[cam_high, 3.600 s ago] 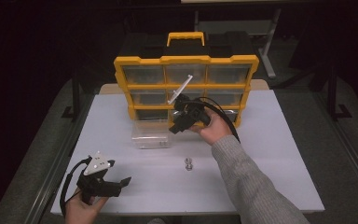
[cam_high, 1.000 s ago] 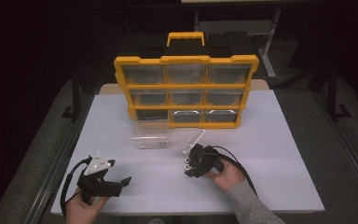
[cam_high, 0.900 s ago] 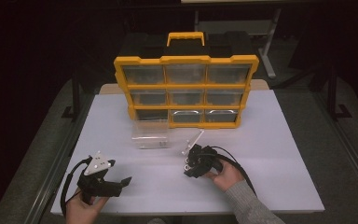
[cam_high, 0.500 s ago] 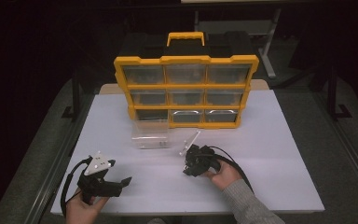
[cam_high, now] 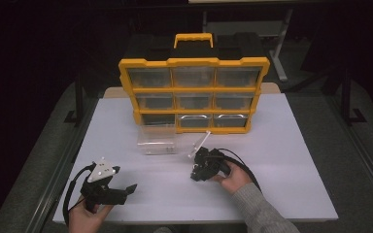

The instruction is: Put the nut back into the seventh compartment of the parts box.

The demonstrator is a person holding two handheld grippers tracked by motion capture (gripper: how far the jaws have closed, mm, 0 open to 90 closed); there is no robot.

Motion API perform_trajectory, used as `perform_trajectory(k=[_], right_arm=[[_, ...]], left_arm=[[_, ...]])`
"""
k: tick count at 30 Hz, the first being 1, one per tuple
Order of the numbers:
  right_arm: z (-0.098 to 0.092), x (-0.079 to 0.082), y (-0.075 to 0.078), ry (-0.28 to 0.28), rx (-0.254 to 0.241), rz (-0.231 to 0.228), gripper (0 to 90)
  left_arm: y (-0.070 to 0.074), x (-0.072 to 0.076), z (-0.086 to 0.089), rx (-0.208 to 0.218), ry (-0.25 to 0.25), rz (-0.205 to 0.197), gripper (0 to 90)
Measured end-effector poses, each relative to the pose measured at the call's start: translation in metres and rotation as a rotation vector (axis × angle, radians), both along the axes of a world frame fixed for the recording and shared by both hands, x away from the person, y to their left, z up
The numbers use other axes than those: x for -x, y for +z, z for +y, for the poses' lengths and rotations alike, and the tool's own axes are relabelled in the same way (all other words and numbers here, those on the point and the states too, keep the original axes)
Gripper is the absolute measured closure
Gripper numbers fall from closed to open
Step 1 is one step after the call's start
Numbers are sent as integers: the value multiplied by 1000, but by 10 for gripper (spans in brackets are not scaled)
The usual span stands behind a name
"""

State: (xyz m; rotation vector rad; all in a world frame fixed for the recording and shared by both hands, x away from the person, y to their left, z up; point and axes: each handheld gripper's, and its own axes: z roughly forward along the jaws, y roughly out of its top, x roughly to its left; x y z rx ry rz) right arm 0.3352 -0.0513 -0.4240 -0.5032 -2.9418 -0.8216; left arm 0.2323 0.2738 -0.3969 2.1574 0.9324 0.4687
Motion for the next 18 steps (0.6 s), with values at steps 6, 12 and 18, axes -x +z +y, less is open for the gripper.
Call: perform_trajectory(k=[6, 12, 18], right_arm=[[-8, -5, 10, -16, -37, 24, 690], [-12, -11, 29, -20, -38, 23, 690], [-17, -18, 45, -28, -47, 19, 690]], left_arm=[[0, 0, 0, -4, -3, -3, 151], [0, 0, 0, -2, 0, 4, 149], [0, 0, 0, 0, 2, 3, 146]])
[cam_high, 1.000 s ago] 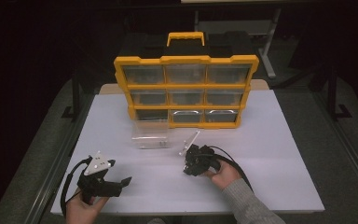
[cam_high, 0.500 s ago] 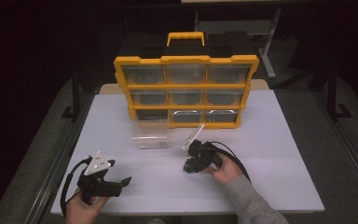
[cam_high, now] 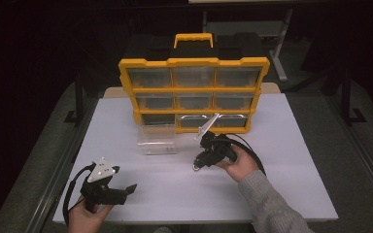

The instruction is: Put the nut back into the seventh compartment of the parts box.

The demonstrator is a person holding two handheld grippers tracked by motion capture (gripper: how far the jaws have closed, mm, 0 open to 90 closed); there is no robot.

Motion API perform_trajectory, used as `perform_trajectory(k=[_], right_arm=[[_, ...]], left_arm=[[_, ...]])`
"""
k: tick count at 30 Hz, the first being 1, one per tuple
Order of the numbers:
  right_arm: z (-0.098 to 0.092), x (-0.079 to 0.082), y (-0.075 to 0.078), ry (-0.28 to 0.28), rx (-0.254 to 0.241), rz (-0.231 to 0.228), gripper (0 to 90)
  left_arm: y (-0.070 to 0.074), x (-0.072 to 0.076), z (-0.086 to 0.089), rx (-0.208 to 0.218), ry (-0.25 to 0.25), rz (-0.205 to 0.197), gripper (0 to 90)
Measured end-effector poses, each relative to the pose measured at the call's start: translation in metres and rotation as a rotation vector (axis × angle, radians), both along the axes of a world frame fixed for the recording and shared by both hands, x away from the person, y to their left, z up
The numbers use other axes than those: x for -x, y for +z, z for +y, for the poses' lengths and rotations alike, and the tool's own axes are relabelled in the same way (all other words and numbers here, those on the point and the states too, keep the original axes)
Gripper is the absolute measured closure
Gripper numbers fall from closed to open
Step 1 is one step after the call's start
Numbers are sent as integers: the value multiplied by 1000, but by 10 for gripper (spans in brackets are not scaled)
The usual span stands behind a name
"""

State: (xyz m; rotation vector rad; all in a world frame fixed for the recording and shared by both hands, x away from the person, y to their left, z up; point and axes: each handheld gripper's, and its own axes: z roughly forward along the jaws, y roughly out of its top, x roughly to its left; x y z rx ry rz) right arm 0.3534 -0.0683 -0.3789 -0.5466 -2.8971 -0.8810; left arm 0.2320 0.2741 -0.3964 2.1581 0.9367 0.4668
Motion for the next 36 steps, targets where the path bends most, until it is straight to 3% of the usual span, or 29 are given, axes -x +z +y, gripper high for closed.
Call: perform_trajectory(k=[5, 16, 36], right_arm=[[-6, -9, 16, -13, -25, 6, 690], [-13, -24, 36, -38, -57, 3, 690], [2, -43, 70, -22, -64, -31, 690]], left_arm=[[0, 0, 1, -1, -1, -6, 146], [1, 0, 1, 4, 4, 1, 146], [1, 0, 2, 5, 6, -8, 146]])
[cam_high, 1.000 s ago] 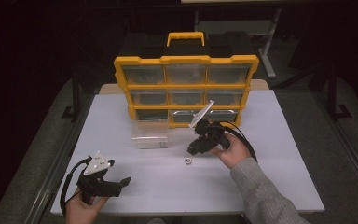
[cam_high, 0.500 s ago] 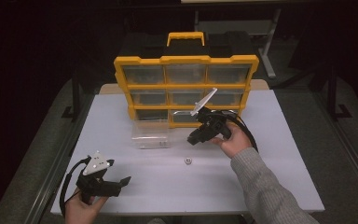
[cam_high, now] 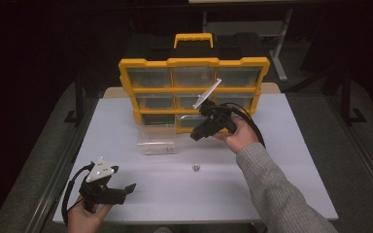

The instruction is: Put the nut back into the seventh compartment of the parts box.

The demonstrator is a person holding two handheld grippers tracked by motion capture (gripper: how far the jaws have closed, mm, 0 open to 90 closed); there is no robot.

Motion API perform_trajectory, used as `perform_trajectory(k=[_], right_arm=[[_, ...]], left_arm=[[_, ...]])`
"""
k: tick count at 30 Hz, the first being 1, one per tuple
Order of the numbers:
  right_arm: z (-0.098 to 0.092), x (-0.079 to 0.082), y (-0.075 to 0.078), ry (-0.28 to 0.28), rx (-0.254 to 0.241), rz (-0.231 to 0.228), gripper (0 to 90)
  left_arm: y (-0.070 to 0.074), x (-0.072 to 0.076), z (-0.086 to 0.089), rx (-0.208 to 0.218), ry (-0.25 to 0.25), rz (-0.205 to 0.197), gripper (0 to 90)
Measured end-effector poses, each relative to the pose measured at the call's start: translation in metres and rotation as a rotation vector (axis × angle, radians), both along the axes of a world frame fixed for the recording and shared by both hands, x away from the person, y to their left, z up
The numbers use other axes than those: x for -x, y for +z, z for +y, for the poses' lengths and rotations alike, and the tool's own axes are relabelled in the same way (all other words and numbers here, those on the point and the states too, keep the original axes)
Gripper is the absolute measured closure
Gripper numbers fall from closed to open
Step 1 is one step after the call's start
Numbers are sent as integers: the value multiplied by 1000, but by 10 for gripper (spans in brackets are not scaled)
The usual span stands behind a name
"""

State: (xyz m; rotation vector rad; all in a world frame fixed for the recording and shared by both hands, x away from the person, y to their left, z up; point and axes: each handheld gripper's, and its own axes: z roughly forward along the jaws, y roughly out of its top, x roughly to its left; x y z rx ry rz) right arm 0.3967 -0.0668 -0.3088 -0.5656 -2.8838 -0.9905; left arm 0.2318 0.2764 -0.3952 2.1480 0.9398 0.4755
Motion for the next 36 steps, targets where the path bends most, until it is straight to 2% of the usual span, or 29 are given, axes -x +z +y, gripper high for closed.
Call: perform_trajectory(k=[12, 25, 36], right_arm=[[14, -9, 16, 6, 15, -17, 690], [43, -19, 34, 33, 24, -43, 690], [71, -27, 35, 64, 40, -56, 690]], left_arm=[[1, 1, 1, 7, 7, 6, 146], [2, 1, 2, 1, 2, 3, 146], [2, 0, 3, 1, 2, 2, 146]])
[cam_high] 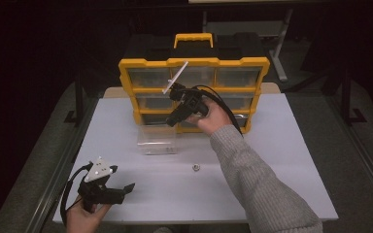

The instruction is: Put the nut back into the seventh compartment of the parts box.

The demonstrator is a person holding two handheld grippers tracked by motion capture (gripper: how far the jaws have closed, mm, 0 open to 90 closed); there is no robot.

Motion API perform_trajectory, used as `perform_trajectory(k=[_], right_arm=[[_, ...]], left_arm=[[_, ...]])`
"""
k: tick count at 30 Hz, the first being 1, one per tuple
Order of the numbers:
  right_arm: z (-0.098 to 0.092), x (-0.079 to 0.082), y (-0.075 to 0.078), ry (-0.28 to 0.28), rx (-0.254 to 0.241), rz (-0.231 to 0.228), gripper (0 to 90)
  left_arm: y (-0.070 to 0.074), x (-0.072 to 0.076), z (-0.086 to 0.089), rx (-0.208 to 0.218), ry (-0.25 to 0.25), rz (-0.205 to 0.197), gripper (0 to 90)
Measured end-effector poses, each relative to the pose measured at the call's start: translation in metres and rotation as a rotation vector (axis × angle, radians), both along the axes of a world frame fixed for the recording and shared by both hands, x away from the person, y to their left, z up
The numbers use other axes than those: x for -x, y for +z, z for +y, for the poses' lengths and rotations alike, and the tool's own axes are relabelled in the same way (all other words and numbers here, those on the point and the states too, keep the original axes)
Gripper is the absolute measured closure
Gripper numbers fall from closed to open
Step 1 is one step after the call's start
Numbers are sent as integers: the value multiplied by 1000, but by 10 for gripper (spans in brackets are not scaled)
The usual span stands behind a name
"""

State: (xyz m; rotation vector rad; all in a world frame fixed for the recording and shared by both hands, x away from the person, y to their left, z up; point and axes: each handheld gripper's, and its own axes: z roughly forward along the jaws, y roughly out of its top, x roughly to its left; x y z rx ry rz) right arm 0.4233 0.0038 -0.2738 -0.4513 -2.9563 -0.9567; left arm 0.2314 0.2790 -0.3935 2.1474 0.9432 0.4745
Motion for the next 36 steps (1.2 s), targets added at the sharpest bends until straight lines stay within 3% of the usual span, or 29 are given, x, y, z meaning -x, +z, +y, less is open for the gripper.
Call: perform_trajectory(k=[26, 36], right_arm=[[35, -13, -27, -12, 17, 48, 690], [49, -16, -49, 3, 38, 68, 689]], left_arm=[[1, 0, 0, 6, 0, 0, 146], [0, 1, 0, 6, 0, 0, 146]])
